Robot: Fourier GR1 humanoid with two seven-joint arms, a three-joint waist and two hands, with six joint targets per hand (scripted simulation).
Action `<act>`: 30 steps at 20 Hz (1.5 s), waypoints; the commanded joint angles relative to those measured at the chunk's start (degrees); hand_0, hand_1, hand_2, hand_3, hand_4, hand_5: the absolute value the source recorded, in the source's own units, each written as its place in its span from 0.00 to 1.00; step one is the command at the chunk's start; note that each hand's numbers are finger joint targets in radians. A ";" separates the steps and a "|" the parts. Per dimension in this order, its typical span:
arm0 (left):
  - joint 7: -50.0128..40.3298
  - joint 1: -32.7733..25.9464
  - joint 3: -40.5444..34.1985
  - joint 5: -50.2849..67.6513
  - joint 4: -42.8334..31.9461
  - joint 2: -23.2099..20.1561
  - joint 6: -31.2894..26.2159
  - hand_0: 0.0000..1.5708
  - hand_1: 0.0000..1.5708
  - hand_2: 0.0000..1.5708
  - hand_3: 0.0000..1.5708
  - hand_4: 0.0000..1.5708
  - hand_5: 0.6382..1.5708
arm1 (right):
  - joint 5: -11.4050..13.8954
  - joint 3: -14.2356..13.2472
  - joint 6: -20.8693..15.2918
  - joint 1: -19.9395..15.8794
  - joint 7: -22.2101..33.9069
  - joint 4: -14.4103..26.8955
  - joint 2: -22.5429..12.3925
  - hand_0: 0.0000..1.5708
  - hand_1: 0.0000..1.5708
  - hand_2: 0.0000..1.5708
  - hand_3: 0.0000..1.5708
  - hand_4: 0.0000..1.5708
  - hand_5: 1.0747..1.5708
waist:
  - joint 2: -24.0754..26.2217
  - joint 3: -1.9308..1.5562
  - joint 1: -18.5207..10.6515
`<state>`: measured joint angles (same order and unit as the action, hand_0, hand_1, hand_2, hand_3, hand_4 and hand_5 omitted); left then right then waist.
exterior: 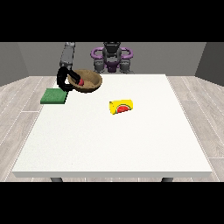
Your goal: Pick the cup and pour the ball into the bowl, then pick the bowl and place it on the pad
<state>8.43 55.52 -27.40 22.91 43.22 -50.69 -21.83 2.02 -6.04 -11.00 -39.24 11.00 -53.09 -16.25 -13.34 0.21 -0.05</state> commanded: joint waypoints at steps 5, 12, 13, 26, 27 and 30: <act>7.09 -4.37 -2.68 -0.51 -0.81 -3.31 -0.69 0.00 0.00 0.00 0.00 0.00 0.97 | -1.60 -3.13 8.81 3.16 -6.31 1.14 -8.84 1.00 1.00 1.00 1.00 0.82 0.89 | -5.39 -0.23 2.94; 0.67 1.21 -1.63 0.69 0.76 -6.34 0.68 0.00 0.00 0.00 0.00 0.00 0.96 | -1.02 -4.71 10.88 -1.09 -8.25 6.56 -11.54 1.00 1.00 1.00 1.00 0.83 0.91 | -6.55 -0.26 2.97; 5.18 -2.43 -1.48 0.08 1.70 -2.67 1.31 0.00 0.00 0.00 0.00 0.00 0.96 | -1.75 -6.44 11.63 -0.25 -9.55 6.76 -14.07 1.00 1.00 1.00 1.00 0.83 0.92 | -6.77 -0.24 2.92; -1.85 0.49 -1.66 4.12 11.00 -6.07 1.86 0.00 0.00 0.00 0.00 0.08 0.96 | -5.03 -14.66 16.86 -1.71 -22.29 20.83 -22.22 1.00 1.00 1.00 0.37 0.83 0.96 | -12.74 -0.37 -1.43; -2.00 1.22 -1.13 3.71 12.00 -5.77 3.29 0.00 0.00 0.00 0.00 0.08 0.96 | -4.47 -14.02 17.10 -2.45 -22.43 21.00 -22.26 1.00 1.00 1.00 0.25 0.83 0.95 | -12.85 -0.36 -0.35; -3.26 1.10 -2.18 5.62 15.43 -6.68 2.95 0.00 0.00 0.00 0.00 0.00 0.96 | -5.08 -15.77 19.82 -3.58 -25.27 24.58 -26.02 1.00 1.00 1.00 0.13 0.82 0.97 | -16.26 -0.41 -2.49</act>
<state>6.51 56.29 -29.23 26.84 54.24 -57.16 -19.14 -2.76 -19.81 6.79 -41.04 -11.27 -32.53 -37.91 -26.38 -0.16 -0.57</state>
